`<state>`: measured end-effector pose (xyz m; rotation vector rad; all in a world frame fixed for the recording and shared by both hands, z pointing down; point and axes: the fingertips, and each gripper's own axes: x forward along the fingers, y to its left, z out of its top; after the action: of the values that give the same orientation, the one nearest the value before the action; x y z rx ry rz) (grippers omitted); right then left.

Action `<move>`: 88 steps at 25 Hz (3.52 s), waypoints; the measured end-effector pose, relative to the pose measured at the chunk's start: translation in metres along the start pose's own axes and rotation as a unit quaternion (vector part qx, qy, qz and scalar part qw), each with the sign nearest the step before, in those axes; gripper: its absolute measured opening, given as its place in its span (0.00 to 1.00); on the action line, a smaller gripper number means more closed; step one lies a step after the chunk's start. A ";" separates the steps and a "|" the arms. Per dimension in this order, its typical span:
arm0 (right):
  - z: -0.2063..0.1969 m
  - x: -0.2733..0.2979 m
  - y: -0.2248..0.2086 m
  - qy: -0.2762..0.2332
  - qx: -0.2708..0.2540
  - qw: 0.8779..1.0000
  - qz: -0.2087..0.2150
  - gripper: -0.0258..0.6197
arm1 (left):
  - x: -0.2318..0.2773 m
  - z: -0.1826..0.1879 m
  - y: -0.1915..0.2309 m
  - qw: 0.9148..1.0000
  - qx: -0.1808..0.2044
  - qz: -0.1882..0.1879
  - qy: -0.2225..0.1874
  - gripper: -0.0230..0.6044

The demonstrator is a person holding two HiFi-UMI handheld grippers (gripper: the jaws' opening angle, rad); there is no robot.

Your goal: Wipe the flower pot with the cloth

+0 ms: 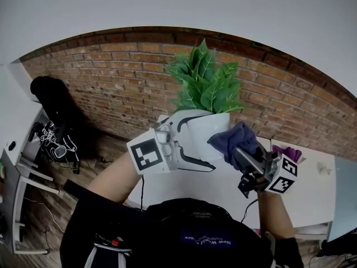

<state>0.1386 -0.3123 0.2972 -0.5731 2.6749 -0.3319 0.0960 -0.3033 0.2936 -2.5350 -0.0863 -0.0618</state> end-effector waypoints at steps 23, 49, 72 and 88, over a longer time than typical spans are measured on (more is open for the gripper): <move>-0.019 0.003 -0.025 0.057 -0.047 0.996 -0.050 0.24 | -0.004 0.020 -0.007 0.999 -0.010 -0.027 -0.034 0.88; -0.064 0.022 -0.001 0.133 -0.147 0.979 0.039 0.24 | 0.008 0.028 -0.017 0.995 -0.019 -0.074 -0.060 0.88; -0.062 0.024 0.018 0.050 -0.075 0.989 0.120 0.24 | 0.028 0.041 -0.025 0.990 -0.069 -0.087 -0.090 0.87; 0.022 -0.046 -0.023 0.044 -0.231 0.966 -0.111 0.24 | 0.042 -0.044 -0.011 0.995 -0.067 0.007 0.074 0.87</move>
<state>0.1942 -0.3162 0.2992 -1.0210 2.7860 0.2255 0.1364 -0.3169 0.3385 -2.6554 -0.0058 -0.2589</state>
